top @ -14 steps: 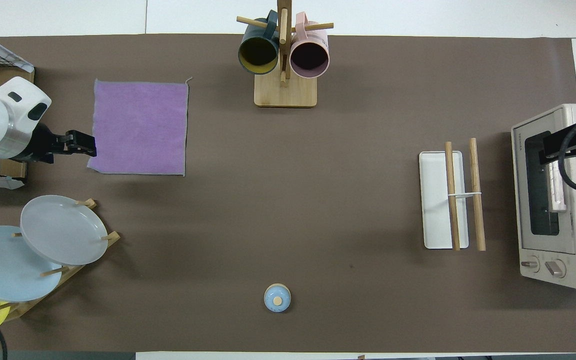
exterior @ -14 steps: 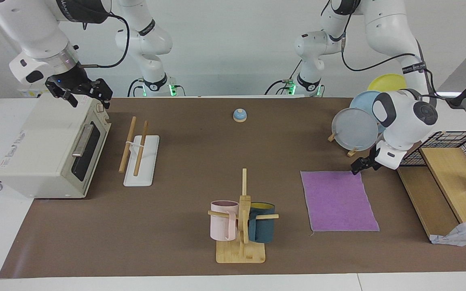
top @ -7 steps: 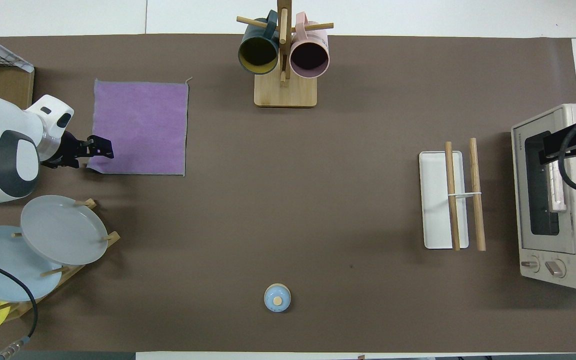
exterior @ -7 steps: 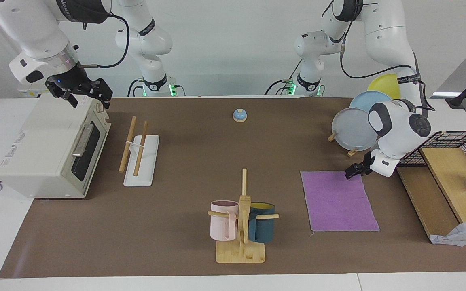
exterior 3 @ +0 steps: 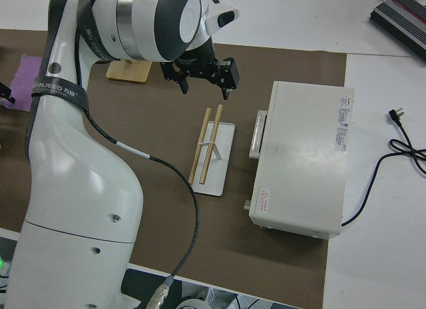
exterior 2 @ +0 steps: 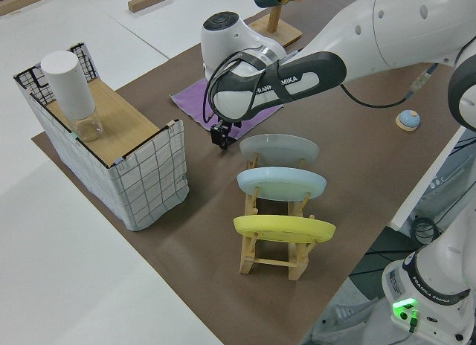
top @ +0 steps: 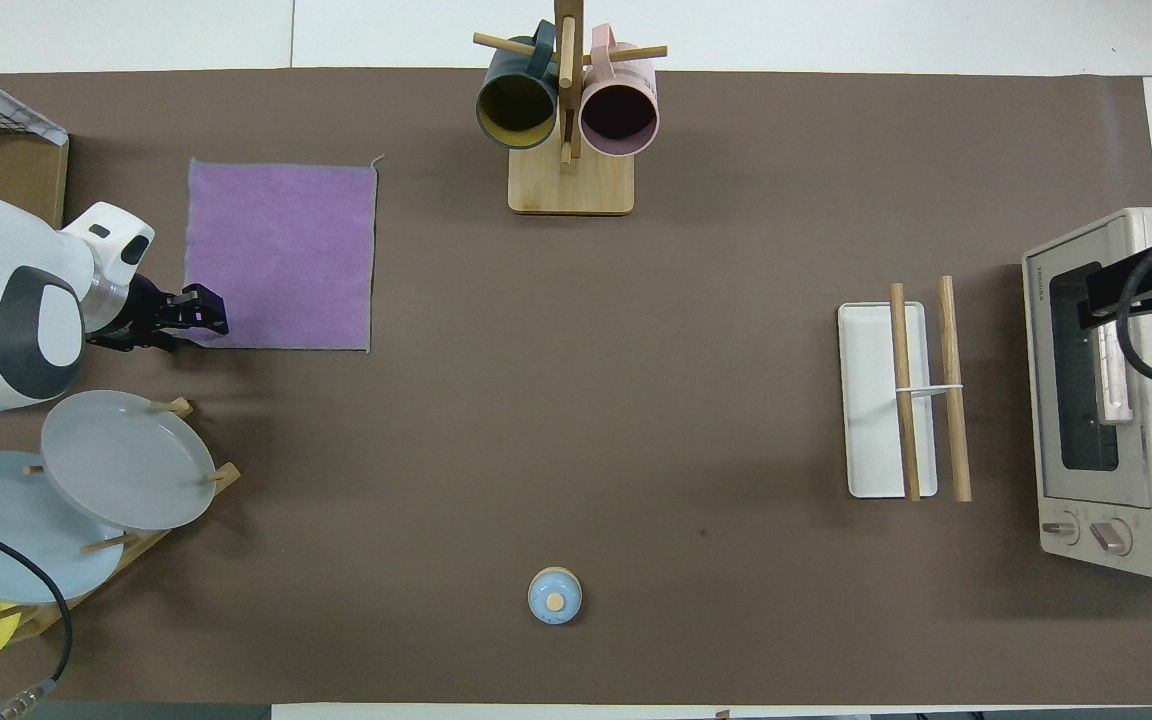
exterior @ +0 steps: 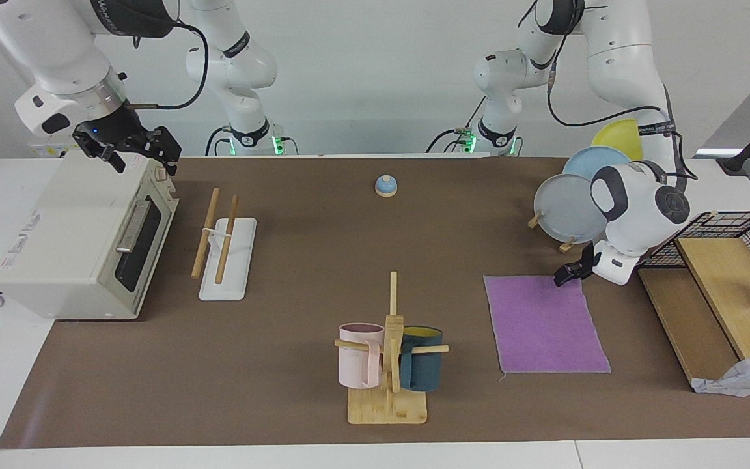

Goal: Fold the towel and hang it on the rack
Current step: 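Reach the left gripper to the purple towel's near edge and grasp it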

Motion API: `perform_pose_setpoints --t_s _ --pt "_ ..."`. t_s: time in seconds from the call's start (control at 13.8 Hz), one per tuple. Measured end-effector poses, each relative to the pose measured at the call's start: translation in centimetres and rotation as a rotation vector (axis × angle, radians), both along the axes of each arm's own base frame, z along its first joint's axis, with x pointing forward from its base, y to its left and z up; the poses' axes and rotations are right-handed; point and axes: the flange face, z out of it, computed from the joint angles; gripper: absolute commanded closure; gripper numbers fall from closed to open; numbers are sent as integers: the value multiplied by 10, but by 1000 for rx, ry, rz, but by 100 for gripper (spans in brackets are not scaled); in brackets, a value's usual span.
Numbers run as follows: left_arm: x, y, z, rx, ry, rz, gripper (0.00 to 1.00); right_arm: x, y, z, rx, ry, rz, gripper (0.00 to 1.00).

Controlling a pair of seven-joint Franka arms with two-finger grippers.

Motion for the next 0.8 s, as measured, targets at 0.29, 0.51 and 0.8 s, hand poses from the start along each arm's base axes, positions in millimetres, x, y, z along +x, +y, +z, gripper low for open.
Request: perform_pose_setpoints --t_s 0.29,0.51,0.8 --pt "-1 0 1 0 2 3 58 0 0 0 0 0 0 0" --pt "-1 1 2 0 2 4 77 0 0 0 0 0 0 0" --pt "0 0 2 -1 0 -8 43 0 0 0 0 0 0 0"
